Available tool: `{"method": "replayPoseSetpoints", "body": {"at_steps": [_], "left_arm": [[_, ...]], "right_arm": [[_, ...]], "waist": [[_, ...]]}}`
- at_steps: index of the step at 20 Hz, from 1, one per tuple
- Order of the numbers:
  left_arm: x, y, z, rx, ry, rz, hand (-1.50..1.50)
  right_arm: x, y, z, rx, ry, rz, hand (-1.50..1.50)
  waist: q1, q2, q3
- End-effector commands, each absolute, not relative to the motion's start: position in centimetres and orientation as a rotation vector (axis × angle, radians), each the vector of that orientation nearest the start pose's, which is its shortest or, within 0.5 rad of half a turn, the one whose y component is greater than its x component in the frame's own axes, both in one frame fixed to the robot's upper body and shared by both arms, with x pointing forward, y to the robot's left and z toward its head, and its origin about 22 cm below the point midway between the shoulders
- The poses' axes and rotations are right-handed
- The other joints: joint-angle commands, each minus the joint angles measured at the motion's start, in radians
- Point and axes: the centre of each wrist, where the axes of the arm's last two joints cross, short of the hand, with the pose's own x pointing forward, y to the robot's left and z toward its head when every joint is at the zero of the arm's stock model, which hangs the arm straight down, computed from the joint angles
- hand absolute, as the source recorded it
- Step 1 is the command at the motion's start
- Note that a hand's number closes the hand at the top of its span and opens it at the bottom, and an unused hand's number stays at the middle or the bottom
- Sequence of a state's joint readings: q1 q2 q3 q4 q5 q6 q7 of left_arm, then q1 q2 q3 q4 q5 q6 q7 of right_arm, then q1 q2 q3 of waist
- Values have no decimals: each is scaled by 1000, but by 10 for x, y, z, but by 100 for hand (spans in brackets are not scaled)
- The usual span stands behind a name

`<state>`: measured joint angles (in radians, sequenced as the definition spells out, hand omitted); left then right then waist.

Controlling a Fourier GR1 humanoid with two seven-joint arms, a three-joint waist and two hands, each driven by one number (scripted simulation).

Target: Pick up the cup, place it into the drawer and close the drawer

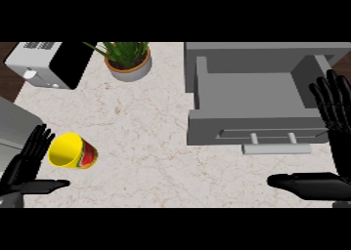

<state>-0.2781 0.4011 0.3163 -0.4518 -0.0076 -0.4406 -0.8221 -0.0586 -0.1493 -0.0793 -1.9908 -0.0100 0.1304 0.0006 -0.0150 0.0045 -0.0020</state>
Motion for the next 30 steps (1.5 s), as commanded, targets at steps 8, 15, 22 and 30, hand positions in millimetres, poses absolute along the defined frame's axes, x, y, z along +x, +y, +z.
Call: {"method": "replayPoseSetpoints", "body": {"at_steps": [8,15,22,30], "left_arm": [[224,411,-124,-100,-1717,-15,-150],[239,398,-124,-131,-1708,-9,-150],[241,374,-135,-241,-1722,12,-150],[259,358,-130,-384,-1759,59,-150]], "right_arm": [[227,-257,113,-47,-2034,266,-150],[233,-261,111,-37,-2037,254,-150],[241,-255,116,-43,-2031,256,-150],[247,-260,111,-25,-2018,265,-150]], "waist": [[-7,3,-2],[-16,7,-3],[-7,5,-3],[-7,8,-3]]}}
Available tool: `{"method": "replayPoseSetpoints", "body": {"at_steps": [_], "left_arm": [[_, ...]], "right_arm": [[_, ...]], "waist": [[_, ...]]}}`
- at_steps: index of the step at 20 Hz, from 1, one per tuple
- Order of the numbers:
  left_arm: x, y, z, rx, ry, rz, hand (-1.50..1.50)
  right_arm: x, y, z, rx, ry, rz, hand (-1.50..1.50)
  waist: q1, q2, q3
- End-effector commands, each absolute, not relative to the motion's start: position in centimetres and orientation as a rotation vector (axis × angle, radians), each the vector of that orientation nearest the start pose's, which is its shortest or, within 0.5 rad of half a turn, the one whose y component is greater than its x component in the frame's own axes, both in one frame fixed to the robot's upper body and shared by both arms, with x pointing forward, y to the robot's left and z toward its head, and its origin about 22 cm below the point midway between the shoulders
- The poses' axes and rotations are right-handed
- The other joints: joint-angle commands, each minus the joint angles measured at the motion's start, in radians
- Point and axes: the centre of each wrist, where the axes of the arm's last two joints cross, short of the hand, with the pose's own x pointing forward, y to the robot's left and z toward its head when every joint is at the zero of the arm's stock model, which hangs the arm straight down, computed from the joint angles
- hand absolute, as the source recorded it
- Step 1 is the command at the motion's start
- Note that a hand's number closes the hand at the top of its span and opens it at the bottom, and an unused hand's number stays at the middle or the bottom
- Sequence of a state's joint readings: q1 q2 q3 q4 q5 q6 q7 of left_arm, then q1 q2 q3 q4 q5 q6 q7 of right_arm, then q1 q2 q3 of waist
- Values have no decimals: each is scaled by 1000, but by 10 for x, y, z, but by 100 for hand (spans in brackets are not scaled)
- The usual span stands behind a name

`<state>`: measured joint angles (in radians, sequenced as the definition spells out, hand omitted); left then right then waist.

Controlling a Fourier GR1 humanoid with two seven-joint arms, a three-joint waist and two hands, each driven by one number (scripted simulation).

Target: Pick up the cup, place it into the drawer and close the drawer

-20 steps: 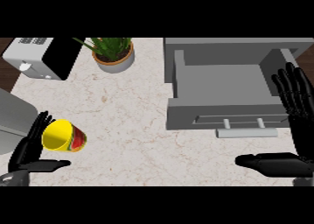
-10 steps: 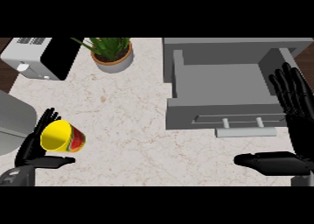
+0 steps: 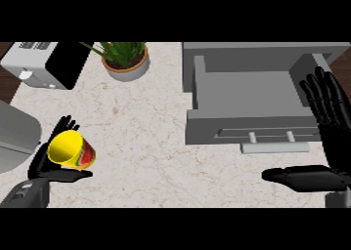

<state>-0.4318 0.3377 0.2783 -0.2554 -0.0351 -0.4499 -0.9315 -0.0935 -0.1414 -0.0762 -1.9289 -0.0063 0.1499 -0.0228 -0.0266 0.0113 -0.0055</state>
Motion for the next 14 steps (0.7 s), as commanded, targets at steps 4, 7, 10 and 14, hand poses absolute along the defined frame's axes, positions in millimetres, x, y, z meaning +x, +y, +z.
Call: {"method": "replayPoseSetpoints", "body": {"at_steps": [4,7,10,14], "left_arm": [[259,353,-131,-467,-1743,80,150],[254,352,-135,-529,-1730,77,150],[270,330,-133,-604,-1724,120,150],[264,333,-136,-538,-1786,211,150]], "right_arm": [[238,-257,106,-15,-1996,259,-150],[240,-260,104,-15,-2015,233,-150],[245,-262,115,-26,-2014,253,-150],[250,-265,117,-38,-2012,243,-150]], "waist": [[5,-3,1],[3,-1,1],[3,-2,0],[9,0,1]]}}
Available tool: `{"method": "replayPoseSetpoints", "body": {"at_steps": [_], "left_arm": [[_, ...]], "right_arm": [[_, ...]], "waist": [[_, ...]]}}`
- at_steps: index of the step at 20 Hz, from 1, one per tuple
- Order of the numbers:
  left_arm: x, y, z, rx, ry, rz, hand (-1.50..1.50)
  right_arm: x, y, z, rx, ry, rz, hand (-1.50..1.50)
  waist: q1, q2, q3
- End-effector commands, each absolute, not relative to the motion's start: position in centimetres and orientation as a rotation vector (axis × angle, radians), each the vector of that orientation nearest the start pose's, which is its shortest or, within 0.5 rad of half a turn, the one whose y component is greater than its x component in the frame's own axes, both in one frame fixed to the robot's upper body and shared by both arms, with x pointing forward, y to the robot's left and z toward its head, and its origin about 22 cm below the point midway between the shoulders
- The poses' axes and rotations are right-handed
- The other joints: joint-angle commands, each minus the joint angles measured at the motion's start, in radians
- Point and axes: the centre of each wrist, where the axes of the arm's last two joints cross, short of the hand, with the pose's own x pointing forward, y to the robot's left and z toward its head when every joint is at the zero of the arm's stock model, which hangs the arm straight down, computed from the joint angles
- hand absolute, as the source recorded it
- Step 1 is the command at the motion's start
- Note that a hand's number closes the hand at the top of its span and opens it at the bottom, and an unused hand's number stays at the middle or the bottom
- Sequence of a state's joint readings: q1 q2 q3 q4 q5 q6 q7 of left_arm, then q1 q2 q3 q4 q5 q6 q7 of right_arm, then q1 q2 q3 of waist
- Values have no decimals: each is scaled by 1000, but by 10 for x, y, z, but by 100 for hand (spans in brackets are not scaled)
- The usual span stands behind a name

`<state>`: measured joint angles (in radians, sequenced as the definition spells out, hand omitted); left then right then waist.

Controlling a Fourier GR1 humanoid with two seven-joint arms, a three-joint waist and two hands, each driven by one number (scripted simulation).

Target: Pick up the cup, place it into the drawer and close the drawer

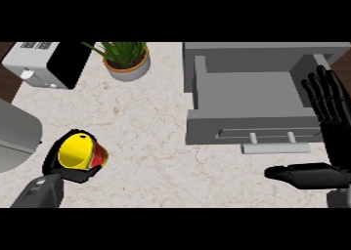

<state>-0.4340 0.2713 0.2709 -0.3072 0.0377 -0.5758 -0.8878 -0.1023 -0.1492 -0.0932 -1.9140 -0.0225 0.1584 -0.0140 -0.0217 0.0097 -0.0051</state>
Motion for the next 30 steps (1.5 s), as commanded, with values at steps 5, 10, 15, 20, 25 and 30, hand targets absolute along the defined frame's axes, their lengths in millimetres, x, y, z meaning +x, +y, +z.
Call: {"method": "replayPoseSetpoints", "body": {"at_steps": [5,10,15,20,25,30], "left_arm": [[267,313,-141,-238,-1898,418,150],[277,311,-132,-226,-2001,378,150],[309,307,-104,-284,-2082,342,150],[333,282,-80,-380,-2082,213,150],[370,243,-22,-375,-2159,86,150],[392,181,49,-390,-2176,5,150]], "right_arm": [[250,-279,117,-61,-2008,262,-150],[239,-265,98,-51,-2007,264,-150],[240,-279,107,-60,-2015,249,-150],[232,-275,91,-80,-2000,242,-150],[223,-284,123,-82,-1976,257,-150],[235,-275,102,-123,-1978,237,-150]], "waist": [[4,2,1],[6,-4,3],[12,-9,4],[20,-12,6],[26,-21,6],[38,-20,7]]}}
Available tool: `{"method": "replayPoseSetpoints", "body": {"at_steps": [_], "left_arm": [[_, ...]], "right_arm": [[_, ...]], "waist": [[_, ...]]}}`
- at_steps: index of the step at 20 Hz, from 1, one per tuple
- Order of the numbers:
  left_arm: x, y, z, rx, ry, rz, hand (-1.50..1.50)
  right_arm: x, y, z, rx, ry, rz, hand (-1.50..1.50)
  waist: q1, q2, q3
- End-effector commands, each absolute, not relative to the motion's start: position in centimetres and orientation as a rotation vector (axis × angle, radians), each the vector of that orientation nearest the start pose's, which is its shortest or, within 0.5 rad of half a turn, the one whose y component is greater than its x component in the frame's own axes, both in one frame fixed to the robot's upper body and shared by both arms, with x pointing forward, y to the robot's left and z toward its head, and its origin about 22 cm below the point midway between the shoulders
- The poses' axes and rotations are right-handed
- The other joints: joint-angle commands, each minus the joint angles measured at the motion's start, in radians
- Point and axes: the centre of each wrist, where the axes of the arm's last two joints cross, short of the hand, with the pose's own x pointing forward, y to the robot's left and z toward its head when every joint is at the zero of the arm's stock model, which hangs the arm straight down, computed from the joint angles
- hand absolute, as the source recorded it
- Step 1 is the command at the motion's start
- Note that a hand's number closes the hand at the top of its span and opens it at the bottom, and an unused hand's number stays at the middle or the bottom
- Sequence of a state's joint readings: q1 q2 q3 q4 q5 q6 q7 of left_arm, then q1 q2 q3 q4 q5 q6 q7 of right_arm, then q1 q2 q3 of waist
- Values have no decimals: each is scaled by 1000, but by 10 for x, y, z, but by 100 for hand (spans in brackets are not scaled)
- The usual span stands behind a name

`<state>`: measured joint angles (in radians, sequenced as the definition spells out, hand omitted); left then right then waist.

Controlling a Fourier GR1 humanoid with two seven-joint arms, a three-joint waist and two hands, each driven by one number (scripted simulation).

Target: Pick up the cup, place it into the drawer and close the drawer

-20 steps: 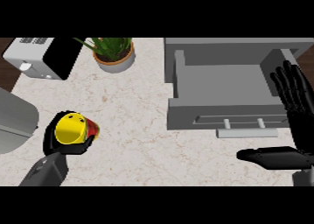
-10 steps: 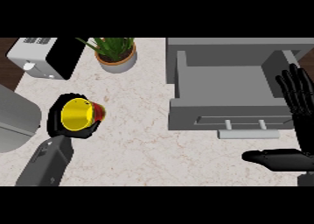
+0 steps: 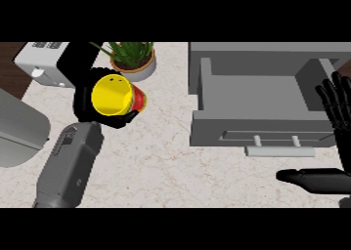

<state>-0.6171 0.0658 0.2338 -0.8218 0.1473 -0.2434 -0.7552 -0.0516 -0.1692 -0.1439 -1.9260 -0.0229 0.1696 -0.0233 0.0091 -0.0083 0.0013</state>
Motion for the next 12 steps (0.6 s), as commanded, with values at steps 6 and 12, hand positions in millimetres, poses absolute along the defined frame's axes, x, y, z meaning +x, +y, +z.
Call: {"method": "replayPoseSetpoints", "body": {"at_steps": [6,12], "left_arm": [[402,160,105,-365,-2179,-104,150],[398,99,153,-361,-2127,-148,150]], "right_arm": [[233,-291,119,-109,-2004,225,-150],[242,-304,113,-91,-2001,222,-150]], "waist": [[-10,6,-1],[-14,6,-1]]}}
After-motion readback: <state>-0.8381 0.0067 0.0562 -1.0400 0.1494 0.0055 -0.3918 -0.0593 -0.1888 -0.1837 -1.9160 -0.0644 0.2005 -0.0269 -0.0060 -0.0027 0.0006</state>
